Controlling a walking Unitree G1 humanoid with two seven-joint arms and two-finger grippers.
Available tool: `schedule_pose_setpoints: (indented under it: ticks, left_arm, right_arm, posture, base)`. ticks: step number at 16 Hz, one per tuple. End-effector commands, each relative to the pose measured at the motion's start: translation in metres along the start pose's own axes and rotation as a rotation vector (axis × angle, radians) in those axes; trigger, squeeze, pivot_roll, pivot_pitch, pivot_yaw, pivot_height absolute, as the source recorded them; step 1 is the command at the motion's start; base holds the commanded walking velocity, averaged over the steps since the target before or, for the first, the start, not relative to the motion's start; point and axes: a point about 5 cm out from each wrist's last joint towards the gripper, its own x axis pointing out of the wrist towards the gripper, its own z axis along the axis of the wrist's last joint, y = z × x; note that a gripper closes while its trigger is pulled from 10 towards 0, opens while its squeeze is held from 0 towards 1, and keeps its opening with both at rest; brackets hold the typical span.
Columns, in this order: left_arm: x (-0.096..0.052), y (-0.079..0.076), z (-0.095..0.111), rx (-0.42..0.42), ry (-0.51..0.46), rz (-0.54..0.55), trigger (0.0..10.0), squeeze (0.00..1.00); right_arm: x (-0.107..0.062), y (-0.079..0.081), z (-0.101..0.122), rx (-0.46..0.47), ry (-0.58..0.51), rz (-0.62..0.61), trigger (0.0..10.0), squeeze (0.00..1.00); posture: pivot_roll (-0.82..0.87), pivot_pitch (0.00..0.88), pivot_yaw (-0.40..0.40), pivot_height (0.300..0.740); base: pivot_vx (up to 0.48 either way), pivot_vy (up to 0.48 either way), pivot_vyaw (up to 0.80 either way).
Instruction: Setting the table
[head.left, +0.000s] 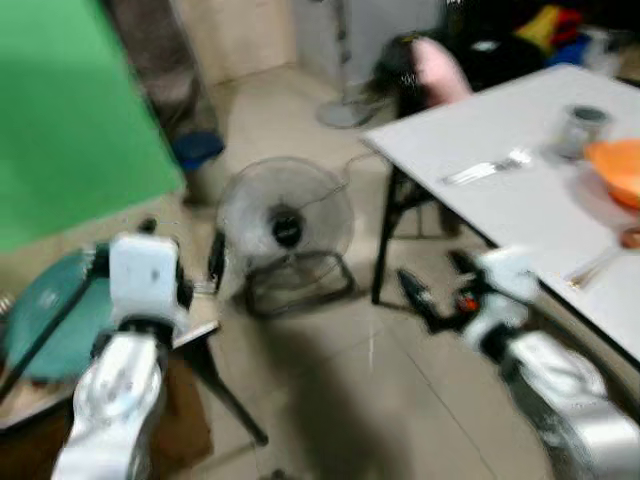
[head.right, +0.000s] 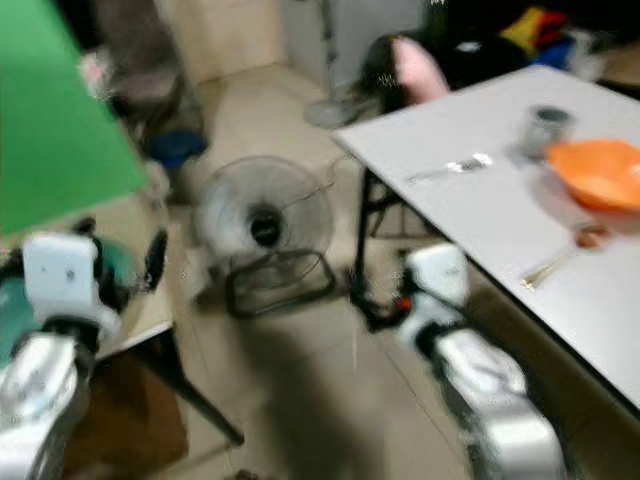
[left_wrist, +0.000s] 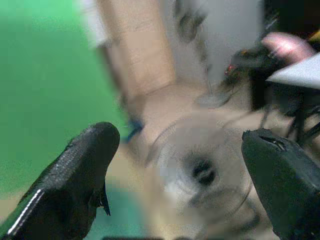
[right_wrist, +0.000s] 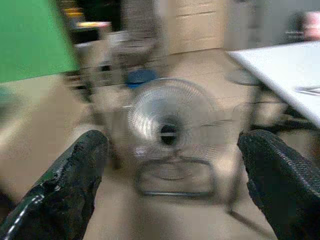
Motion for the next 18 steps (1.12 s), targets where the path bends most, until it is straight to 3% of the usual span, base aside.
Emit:
schedule_pose_setpoints:
  ticks: [1, 9, 14, 15, 16, 17, 18]
  left_arm:
    - [-0.005, -0.004, 0.008, -0.005, -0.022, -0.014, 10.0, 0.67]
    - [-0.011, -0.009, 0.014, -0.024, -0.047, -0.047, 10.0, 0.69]
    - [-0.013, -0.007, 0.015, -0.02, -0.043, -0.053, 10.0, 0.7]
    - [-0.013, -0.006, 0.015, -0.017, -0.042, -0.053, 10.0, 0.7]
    - [-0.013, -0.005, 0.015, -0.016, -0.042, -0.053, 10.0, 0.7]
    - [-0.013, -0.004, 0.015, -0.013, -0.041, -0.051, 10.0, 0.7]
    - [-0.013, -0.003, 0.015, -0.009, -0.04, -0.049, 10.0, 0.7]
  right_arm:
    - [0.002, 0.002, -0.002, 0.021, 0.013, 0.033, 10.0, 1.0]
    - [0.022, 0.009, 0.007, 0.058, -0.011, 0.08, 10.0, 1.0]
    - [0.031, 0.009, 0.008, 0.083, -0.015, 0.048, 10.0, 1.0]
    - [0.034, 0.011, 0.009, 0.094, -0.017, 0.046, 10.0, 0.71]
    - [0.035, 0.011, 0.01, 0.096, -0.019, 0.046, 10.0, 0.58]
    - [0.037, 0.01, 0.01, 0.098, -0.02, 0.036, 10.0, 0.0]
    - [0.038, 0.009, 0.01, 0.1, -0.02, 0.029, 10.0, 0.0]
  posture:
    - [0.0, 0.0, 0.082, 0.74]
    - [0.03, 0.0, 0.076, 0.74]
    - [0.04, 0.0, 0.078, 0.74]
    - [0.05, 0.0, 0.077, 0.74]
    - [0.05, 0.0, 0.077, 0.74]
    - [0.05, 0.0, 0.077, 0.74]
    - [0.06, 0.0, 0.07, 0.74]
  base:
    - [0.0, 0.0, 0.8]
    - [0.0, 0.0, 0.8]
    - [0.289, 0.0, 0.64]
    - [0.36, 0.0, 0.0]
    - [0.364, 0.0, 0.0]
    - [0.371, 0.0, 0.0]
    - [0.371, 0.0, 0.0]
